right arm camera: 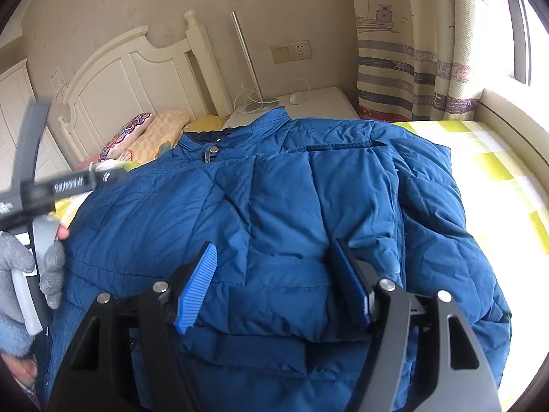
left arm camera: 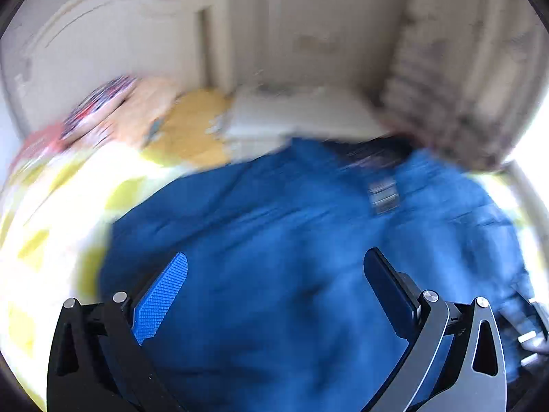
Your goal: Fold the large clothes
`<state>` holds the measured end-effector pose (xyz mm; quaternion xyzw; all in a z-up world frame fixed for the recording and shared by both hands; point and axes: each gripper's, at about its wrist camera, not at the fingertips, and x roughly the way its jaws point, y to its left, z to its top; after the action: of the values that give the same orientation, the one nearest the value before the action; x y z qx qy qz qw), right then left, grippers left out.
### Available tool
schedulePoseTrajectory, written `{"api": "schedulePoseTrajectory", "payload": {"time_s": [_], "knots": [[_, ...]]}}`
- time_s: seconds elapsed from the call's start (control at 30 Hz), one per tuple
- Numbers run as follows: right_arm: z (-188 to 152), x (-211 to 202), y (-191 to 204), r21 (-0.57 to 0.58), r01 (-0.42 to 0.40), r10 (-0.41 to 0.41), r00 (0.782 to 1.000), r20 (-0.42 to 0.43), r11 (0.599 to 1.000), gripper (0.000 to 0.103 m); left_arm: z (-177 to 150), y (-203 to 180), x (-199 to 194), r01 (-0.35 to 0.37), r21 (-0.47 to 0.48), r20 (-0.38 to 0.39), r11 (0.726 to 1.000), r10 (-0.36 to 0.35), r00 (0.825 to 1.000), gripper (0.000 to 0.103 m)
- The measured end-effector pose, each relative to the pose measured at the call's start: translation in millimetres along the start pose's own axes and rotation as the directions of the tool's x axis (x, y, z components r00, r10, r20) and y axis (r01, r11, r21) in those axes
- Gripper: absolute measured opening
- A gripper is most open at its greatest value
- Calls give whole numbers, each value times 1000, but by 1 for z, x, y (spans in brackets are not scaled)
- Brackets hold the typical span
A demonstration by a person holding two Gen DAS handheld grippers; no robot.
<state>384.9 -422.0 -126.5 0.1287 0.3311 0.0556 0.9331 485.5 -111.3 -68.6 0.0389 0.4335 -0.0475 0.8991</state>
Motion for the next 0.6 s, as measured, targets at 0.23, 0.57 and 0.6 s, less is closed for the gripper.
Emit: {"api": "schedulePoseTrajectory", "payload": {"time_s": [0.23, 0.57, 0.6], "knots": [[1, 2, 2, -11, -2, 2, 1000, -9, 1000, 69, -16, 18, 16, -17, -11, 17, 1000, 18, 1000, 99], [0, 1, 2, -5, -3, 3, 1000, -11, 1000, 69, -107, -13, -82, -75, 115, 89, 990, 65, 994, 98], [0, 1, 3, -6, -2, 2, 1000, -12, 1000, 69, -120, -14, -71, -81, 146, 51, 986, 74, 996, 99]]}}
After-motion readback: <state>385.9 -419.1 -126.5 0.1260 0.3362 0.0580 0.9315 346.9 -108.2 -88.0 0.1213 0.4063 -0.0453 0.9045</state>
